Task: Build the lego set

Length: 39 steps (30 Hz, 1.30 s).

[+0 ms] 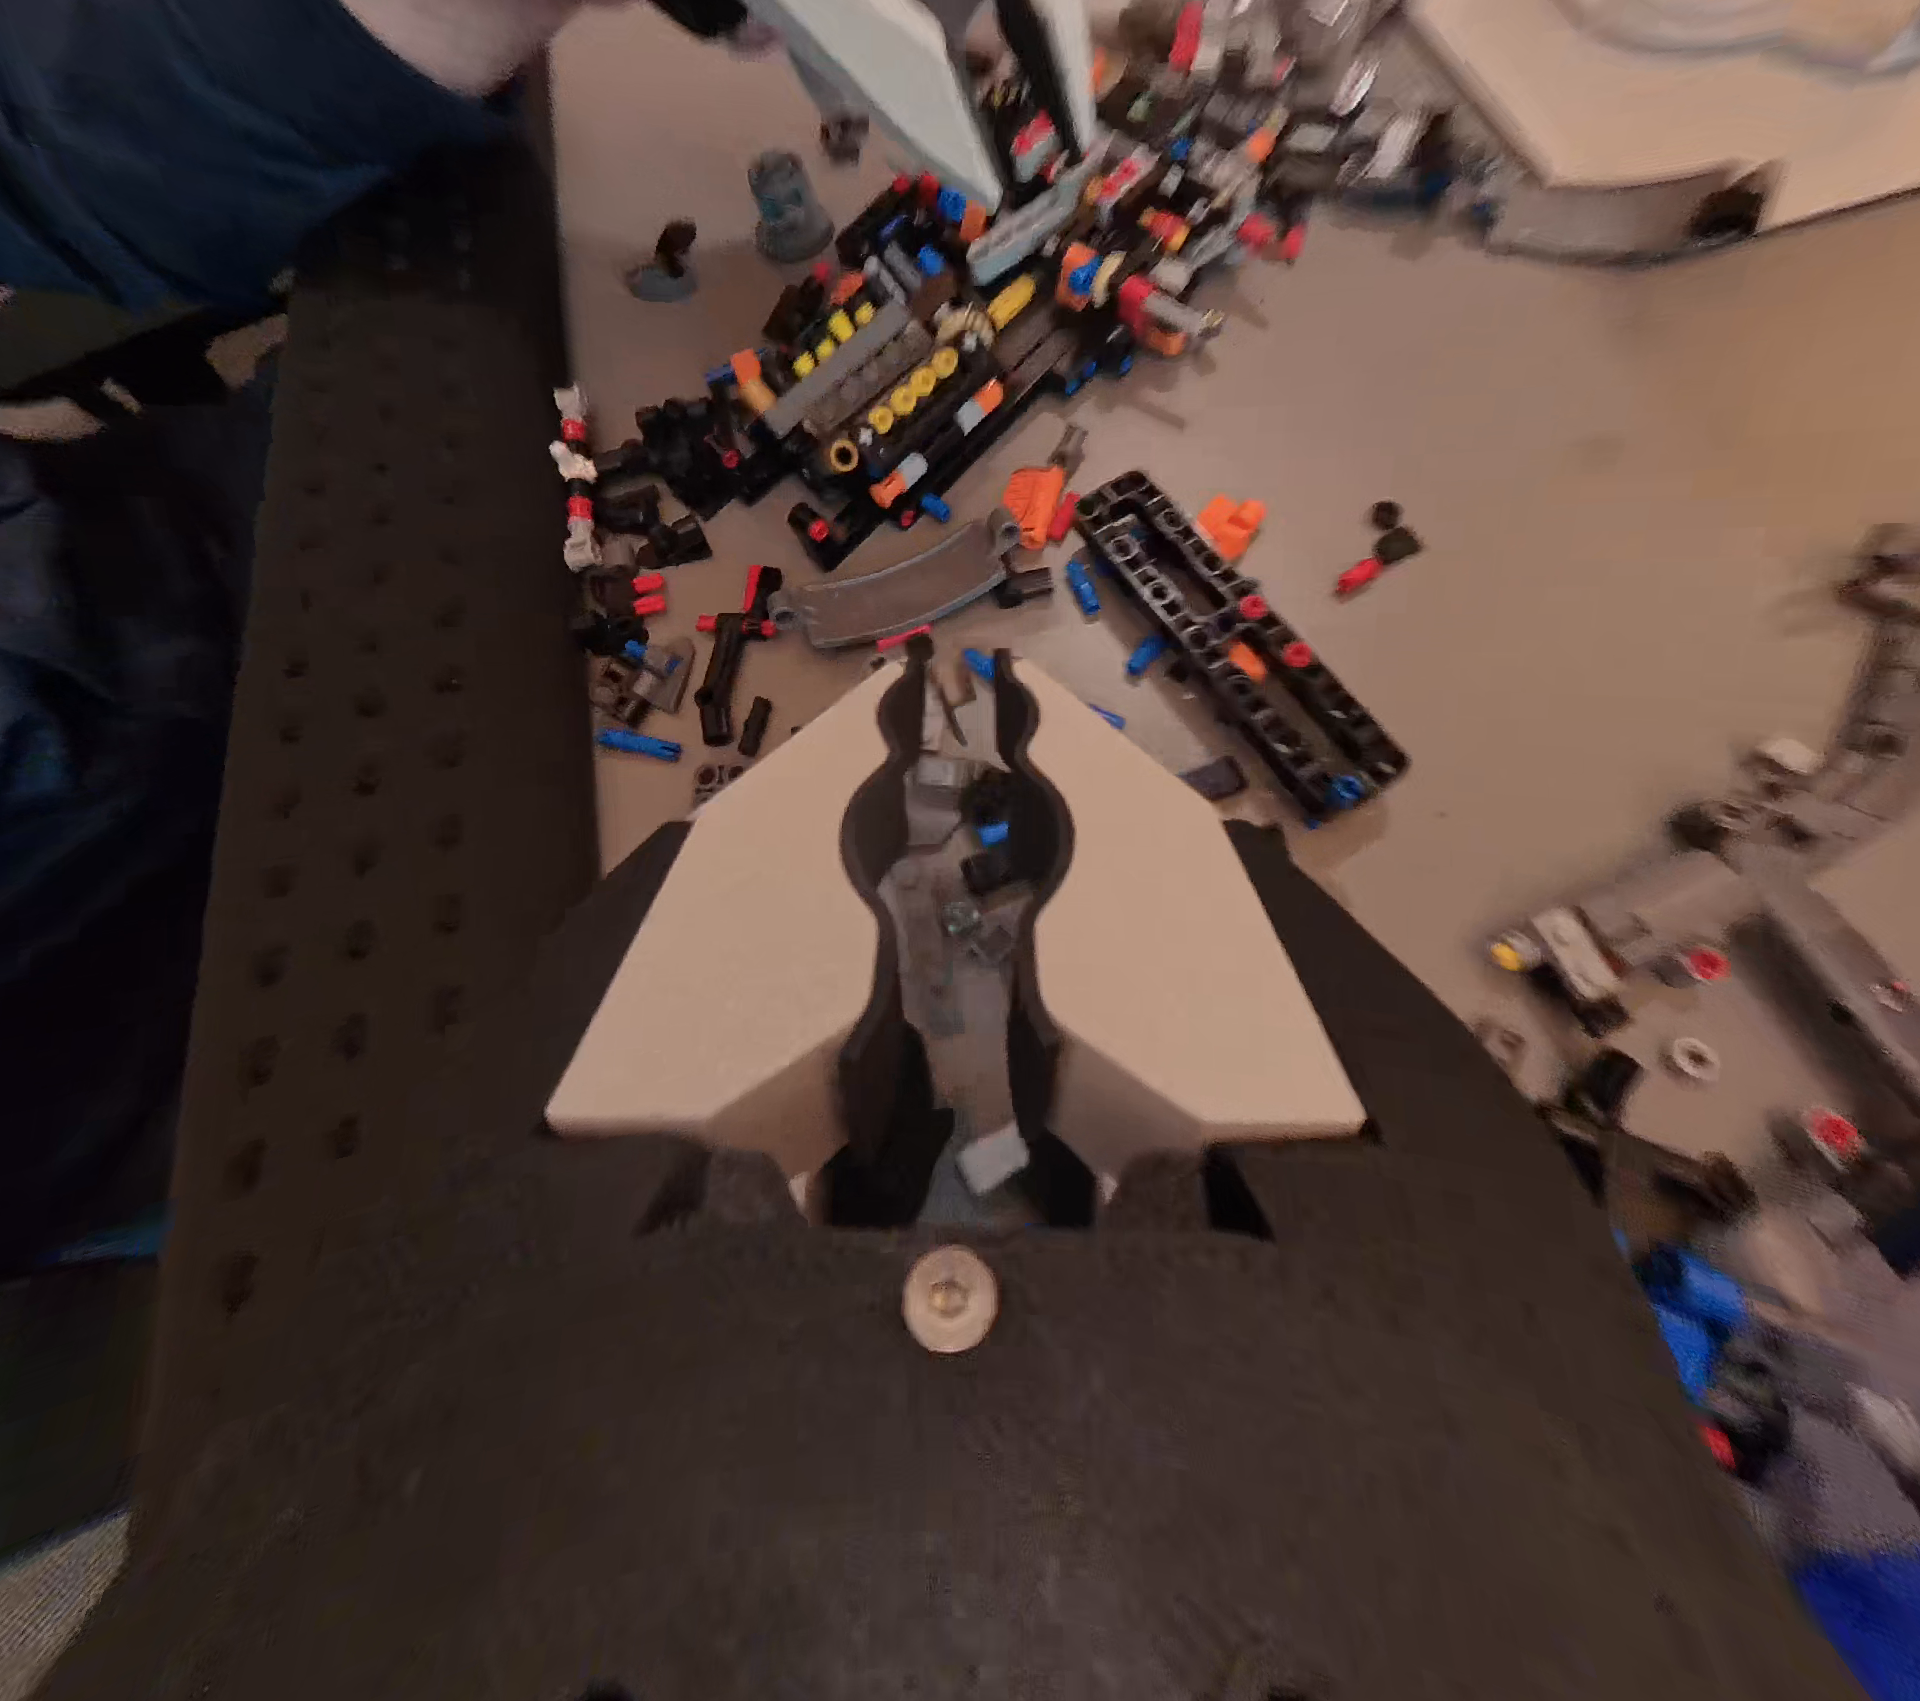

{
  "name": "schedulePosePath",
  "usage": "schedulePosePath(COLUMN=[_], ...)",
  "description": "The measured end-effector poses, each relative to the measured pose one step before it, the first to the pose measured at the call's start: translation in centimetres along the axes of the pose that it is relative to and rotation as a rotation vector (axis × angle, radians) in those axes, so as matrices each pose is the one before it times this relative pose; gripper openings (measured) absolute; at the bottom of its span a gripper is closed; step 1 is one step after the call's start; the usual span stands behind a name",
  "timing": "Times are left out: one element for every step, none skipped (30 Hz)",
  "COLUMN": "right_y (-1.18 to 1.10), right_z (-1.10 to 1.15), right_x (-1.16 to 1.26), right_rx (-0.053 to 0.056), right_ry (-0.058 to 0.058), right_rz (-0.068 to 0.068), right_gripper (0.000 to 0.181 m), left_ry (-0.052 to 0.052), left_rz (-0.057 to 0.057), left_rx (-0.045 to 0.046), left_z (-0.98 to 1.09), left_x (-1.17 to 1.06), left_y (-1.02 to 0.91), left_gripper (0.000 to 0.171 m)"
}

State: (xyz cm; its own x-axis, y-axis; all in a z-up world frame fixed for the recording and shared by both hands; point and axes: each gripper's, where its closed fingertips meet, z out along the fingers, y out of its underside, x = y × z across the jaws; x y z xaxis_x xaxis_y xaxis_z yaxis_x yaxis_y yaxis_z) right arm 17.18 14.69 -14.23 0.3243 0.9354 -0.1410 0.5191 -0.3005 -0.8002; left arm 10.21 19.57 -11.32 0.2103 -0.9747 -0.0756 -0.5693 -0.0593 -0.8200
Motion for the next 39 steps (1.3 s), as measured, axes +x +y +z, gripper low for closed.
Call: schedulePosePath(right_y=[0.559, 0.592, 0.341, -0.070, -0.341, -0.460, -0.546, -0.598, -0.558, -0.438, -0.301, -0.147, 0.138, 0.502, 0.755, 0.874, 0.797, 0.726, 0.586, 0.273, 0.036, -0.032, -0.045, -0.042, -0.047, -0.059, -0.052, -0.204, -0.423, -0.621, -0.836, -0.870, -0.724, -0.674, -0.610, -0.503, -0.529, -0.627, -0.682], right_z=[1.112, 0.986, 0.753, 0.452, 0.135, -0.138, -0.325, -0.443, -0.429, -0.326, -0.201, -0.073, 0.049, 0.164, 0.280, 0.346, 0.366, 0.336, 0.240, 0.120, 0.048, 0.033, 0.060, 0.112, 0.078, 0.001, -0.046, -0.166, -0.296, -0.423, -0.506, -0.469, -0.316, -0.151, -0.012, 0.062, 0.042, -0.066, -0.150], right_x=[0.077, 0.115, -0.001, -0.014, 0.051, 0.220, 0.558, 0.928, 1.198, 1.244, 0.996, 0.484, 0.024, 0.078, 0.230, 0.285, 0.305, 0.092, -0.062, 0.089, 0.029, -0.195, -0.065, 0.108, 0.097, 0.004, 0.017, 0.028, -0.092, -0.252, -0.316, -0.311, -0.370, -0.458, -0.459, -0.396, -0.377, -0.332, -0.317], right_rx=[-0.0766, -0.0804, -0.0685, -0.0439, -0.0252, -0.0141, -0.0047, 0.0047, 0.0117, 0.0154, 0.0187, 0.0217, 0.0133, -0.0020, -0.0159, -0.0233, -0.0211, -0.0240, -0.0245, -0.0077, 0.0045, 0.0002, -0.0074, -0.0080, -0.0059, -0.0036, -0.0015, 0.0112, 0.0258, 0.0363, 0.0457, 0.0425, 0.0290, 0.0257, 0.0217, 0.0130, 0.0133, 0.0240, 0.0302], right_ry=[-0.0061, -0.0010, -0.0043, -0.0002, 0.0027, 0.0050, 0.0135, 0.0255, 0.0330, 0.0306, 0.0164, -0.0050, -0.0204, -0.0040, 0.0116, 0.0164, 0.0161, 0.0009, -0.0069, 0.0057, -0.0004, -0.0125, 0.0041, 0.0235, 0.0185, 0.0042, 0.0027, 0.0031, -0.0068, -0.0181, -0.0118, 0.0002, -0.0004, -0.0060, -0.0089, -0.0086, -0.0070, -0.0080, -0.0175], right_rz=[0.0038, -0.0086, -0.0244, -0.0383, -0.0377, -0.0260, -0.0094, 0.0047, 0.0117, 0.0145, 0.0114, 0.0063, 0.0050, 0.0064, 0.0002, -0.0071, -0.0030, 0.0046, -0.0026, -0.0120, -0.0047, 0.0069, -0.0066, -0.0272, -0.0212, -0.0055, 0.0035, 0.0050, 0.0124, 0.0182, 0.0014, -0.0194, -0.0256, -0.0260, -0.0176, -0.0088, -0.0132, -0.0085, 0.0093], right_gripper=[0.015, 0.019, 0.023, 0.023, 0.021, 0.019, 0.018, 0.019, 0.020, 0.023, 0.024, 0.025, 0.026, 0.028, 0.032, 0.036, 0.041, 0.043, 0.043, 0.043, 0.042, 0.041, 0.033, 0.024, 0.024, 0.023, 0.023, 0.023, 0.023, 0.022, 0.022, 0.022, 0.022, 0.022, 0.022, 0.022, 0.023, 0.022, 0.022], left_ry=[-0.0043, -0.0141, -0.0134, -0.0018, -0.0001, -0.0080, -0.0050, -0.0020, 0.0059, 0.0022, -0.0039, -0.0005, 0.0007, 0.0017, 0.0029, 0.0005, 0.0018, 0.0015, -0.0054, -0.0054, 0.0002, 0.0028, -0.0021, -0.0047, -0.0020, 0.0005, 0.0005, -0.0092, -0.0175, -0.0118, 0.0066, 0.0281, 0.0156, 0.0021, 0.0125, 0.0141, 0.0049, 0.0018, 0.0065], left_rz=[0.0079, 0.0119, 0.0121, 0.0094, 0.0064, 0.0032, -0.0003, -0.0087, -0.0108, -0.0096, -0.0112, -0.0155, -0.0151, -0.0099, -0.0064, -0.0052, -0.0017, 0.0020, 0.0055, 0.0087, 0.0097, 0.0084, 0.0070, 0.0079, 0.0085, 0.0074, 0.0087, 0.0097, 0.0060, -0.0038, -0.0127, -0.0104, -0.0067, 0.0006, 0.0121, 0.0192, 0.0177, 0.0202, 0.0227], left_rx=[-0.01376, -0.01203, -0.01342, -0.01527, -0.01173, -0.00378, 0.00333, 0.00527, 0.00449, 0.00891, 0.00960, 0.00440, 0.00254, 0.00127, -0.00350, -0.00799, -0.00997, -0.01332, -0.01339, -0.00981, -0.00489, -0.00405, -0.00578, -0.00487, -0.00302, -0.00203, 0.00242, 0.00365, 0.00320, 0.01116, 0.02045, 0.02376, 0.01752, 0.00374, -0.00518, -0.01233, -0.03030, -0.04036, -0.03195], left_z=[0.056, 0.059, 0.064, 0.082, 0.078, -0.005, -0.061, -0.097, -0.088, -0.117, -0.112, -0.077, -0.021, 0.033, 0.116, 0.194, 0.248, 0.293, 0.279, 0.251, 0.240, 0.214, 0.207, 0.162, 0.130, 0.125, 0.089, 0.021, -0.039, -0.098, -0.145, -0.139, -0.075, 0.026, 0.111, 0.187, 0.275, 0.333, 0.265], left_x=[-0.052, -0.167, -0.151, -0.009, 0.000, -0.141, -0.122, -0.126, -0.029, -0.074, -0.160, -0.115, -0.081, -0.037, -0.001, -0.015, 0.059, 0.095, 0.051, 0.083, 0.197, 0.226, 0.127, 0.083, 0.115, 0.142, 0.136, -0.028, -0.198, -0.189, 0.012, 0.339, 0.183, 0.028, 0.294, 0.405, 0.308, 0.281, 0.382], left_y=[0.359, 0.370, 0.389, 0.384, 0.311, 0.140, -0.021, -0.080, -0.065, -0.099, -0.098, -0.052, -0.034, -0.009, 0.041, 0.106, 0.137, 0.198, 0.210, 0.128, 0.036, 0.009, 0.005, -0.021, -0.038, -0.041, -0.101, -0.104, -0.079, -0.197, -0.345, -0.414, -0.289, -0.102, 0.024, 0.147, 0.432, 0.604, 0.428], left_gripper=[0.014, 0.014, 0.014, 0.014, 0.014, 0.014, 0.014, 0.014, 0.014, 0.014, 0.014, 0.014, 0.014, 0.014, 0.014, 0.014, 0.014, 0.014, 0.014, 0.015, 0.015, 0.015, 0.016, 0.017, 0.017, 0.018, 0.020, 0.022, 0.023, 0.027, 0.034, 0.039, 0.041, 0.046, 0.049, 0.048, 0.041, 0.035, 0.025])
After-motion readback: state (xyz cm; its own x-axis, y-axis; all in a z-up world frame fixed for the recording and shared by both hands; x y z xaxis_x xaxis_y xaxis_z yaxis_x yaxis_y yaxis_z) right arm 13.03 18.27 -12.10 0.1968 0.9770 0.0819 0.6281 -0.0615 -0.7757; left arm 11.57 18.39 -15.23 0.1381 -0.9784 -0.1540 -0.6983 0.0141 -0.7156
